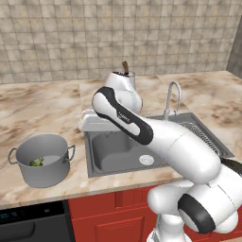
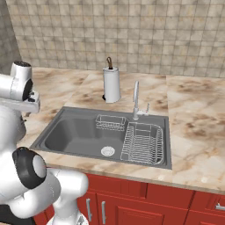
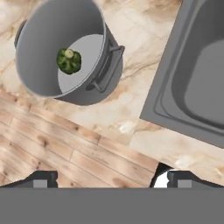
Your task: Dump the broccoli from the pot into the sink. Then turn on the water and wash the broccoli. Then turn off the water and put the broccoli back in the pot.
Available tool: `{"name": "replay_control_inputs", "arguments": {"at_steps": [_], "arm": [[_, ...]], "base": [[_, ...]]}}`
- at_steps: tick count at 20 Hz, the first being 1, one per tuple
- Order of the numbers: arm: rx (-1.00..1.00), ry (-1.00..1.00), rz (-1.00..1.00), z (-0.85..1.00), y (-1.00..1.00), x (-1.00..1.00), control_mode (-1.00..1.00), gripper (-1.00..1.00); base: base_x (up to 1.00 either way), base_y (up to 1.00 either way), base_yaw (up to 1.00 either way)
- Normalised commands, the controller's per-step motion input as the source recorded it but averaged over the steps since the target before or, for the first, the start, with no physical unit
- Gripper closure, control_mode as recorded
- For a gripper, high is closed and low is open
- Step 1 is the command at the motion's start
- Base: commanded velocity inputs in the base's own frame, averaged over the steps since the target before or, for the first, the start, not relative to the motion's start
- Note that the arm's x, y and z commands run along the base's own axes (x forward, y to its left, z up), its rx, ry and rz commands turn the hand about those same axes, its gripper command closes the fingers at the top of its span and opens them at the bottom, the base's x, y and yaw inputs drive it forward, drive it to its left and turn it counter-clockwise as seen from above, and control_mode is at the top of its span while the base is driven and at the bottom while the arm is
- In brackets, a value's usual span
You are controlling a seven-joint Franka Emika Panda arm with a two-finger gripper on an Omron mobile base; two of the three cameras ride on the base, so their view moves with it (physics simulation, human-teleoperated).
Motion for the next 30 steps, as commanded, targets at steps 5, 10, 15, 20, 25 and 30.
{"name": "replay_control_inputs", "arguments": {"at_steps": [5,10,15,20,25,30], "arm": [[-0.01,-0.04,0.06,-0.32,0.35,0.00,-1.00,-1.00],[-0.01,-0.10,0.05,-0.29,0.24,0.11,-1.00,-1.00],[0.00,-0.09,0.09,-0.09,0.07,0.32,-1.00,-1.00],[0.00,-0.04,0.09,-0.03,0.09,0.34,-1.00,-1.00],[-0.01,0.00,0.01,-0.07,0.36,0.21,-1.00,-1.00],[-0.01,-0.02,0.00,-0.14,0.24,0.29,-1.00,-1.00]], "base": [[0.00,0.00,0.00],[0.00,0.00,0.00],[0.00,0.00,0.00],[0.00,0.00,0.00],[0.00,0.00,0.00],[0.00,0.00,0.00]]}}
